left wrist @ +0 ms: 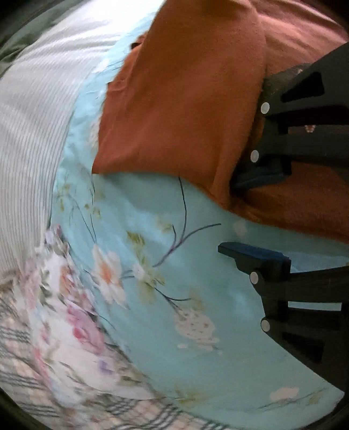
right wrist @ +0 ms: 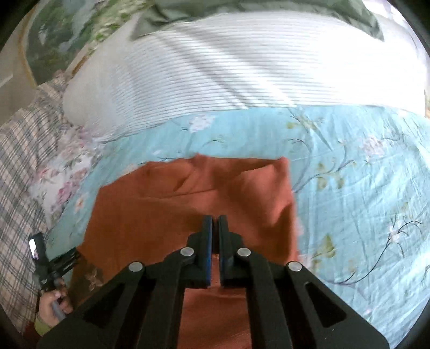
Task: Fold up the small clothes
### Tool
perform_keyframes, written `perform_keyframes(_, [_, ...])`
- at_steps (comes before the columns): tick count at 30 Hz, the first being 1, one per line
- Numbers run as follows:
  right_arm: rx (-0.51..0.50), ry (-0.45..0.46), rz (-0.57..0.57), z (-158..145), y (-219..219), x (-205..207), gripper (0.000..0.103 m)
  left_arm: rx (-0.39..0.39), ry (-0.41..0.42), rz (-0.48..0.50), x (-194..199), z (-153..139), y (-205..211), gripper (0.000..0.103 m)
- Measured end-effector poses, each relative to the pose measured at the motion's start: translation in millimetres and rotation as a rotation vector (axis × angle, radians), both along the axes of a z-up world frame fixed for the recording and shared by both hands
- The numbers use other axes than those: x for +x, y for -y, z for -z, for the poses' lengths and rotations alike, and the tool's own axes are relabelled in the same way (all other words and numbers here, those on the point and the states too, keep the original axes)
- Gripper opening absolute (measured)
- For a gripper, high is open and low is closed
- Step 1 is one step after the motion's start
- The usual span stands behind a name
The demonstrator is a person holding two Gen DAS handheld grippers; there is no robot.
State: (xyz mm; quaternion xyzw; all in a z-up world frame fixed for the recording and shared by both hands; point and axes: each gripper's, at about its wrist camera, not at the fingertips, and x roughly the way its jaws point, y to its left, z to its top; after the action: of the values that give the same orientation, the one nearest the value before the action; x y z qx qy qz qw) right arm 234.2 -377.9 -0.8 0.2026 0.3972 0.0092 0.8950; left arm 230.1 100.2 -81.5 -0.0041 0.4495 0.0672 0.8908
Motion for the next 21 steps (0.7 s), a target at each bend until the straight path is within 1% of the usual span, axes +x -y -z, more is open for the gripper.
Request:
perform_keyframes(3, [-0.013, -0.090, 0.002, 33.5, 3.9, 15.8, 0.005, -0.021, 0.002, -0.014, -0.6, 0.6, -1.4, 0.041])
perform_keyframes(5, [0.017, -0.143, 0.031, 60.0, 8.2, 24.2, 0.005, -0.022, -0.001, -0.014, -0.7, 0.8, -0.3, 0.041])
perform_keyframes(7, [0.026, -0.165, 0.069, 69.1, 13.4, 24.2, 0.006, -0.035, -0.003, -0.016, 0.3, 1.3, -1.5, 0.041])
perform_keyframes(8, [0.044, -0.147, 0.099, 67.1, 16.8, 19.1, 0.006, -0.043, -0.004, -0.015, -0.3, 0.7, -1.8, 0.041])
perform_keyframes(10, [0.071, -0.085, 0.132, 53.6, 18.3, 5.0, 0.006, -0.055, -0.004, -0.018, 1.1, 1.8, -4.8, 0.041])
perform_keyframes(12, [0.071, -0.042, 0.104, 42.4, 12.1, -5.2, 0.007, -0.057, -0.006, -0.020, 1.5, 2.7, -5.0, 0.041])
perform_keyframes(13, [0.084, -0.035, 0.062, 40.1, 5.5, -7.2, 0.007, -0.053, -0.006, -0.021, 1.4, 2.8, -4.0, 0.041])
perform_keyframes(15, [0.125, -0.066, -0.035, 47.7, -11.2, -5.5, 0.007, -0.047, -0.007, -0.023, 1.8, 2.9, -3.0, 0.042])
perform_keyframes(16, [0.125, -0.102, -0.063, 55.3, -17.5, -2.5, 0.007, -0.049, -0.008, -0.023, 1.7, 2.9, -3.1, 0.042])
perform_keyframes(17, [0.101, -0.149, -0.081, 67.0, -22.8, 0.8, 0.007, -0.054, -0.009, -0.024, 2.0, 2.8, -3.8, 0.042])
perform_keyframes(18, [0.074, -0.176, -0.071, 75.1, -22.0, 3.8, 0.007, -0.063, -0.013, -0.024, 3.2, 2.6, -5.5, 0.042])
perform_keyframes(19, [0.071, -0.187, -0.040, 81.6, -15.0, 2.0, 0.006, -0.072, -0.016, -0.025, 3.5, 1.8, -7.1, 0.043])
perform_keyframes(21, [0.121, -0.172, 0.022, 79.1, 0.2, -5.0, 0.005, -0.105, -0.026, -0.021, 3.8, -1.4, -12.0, 0.044])
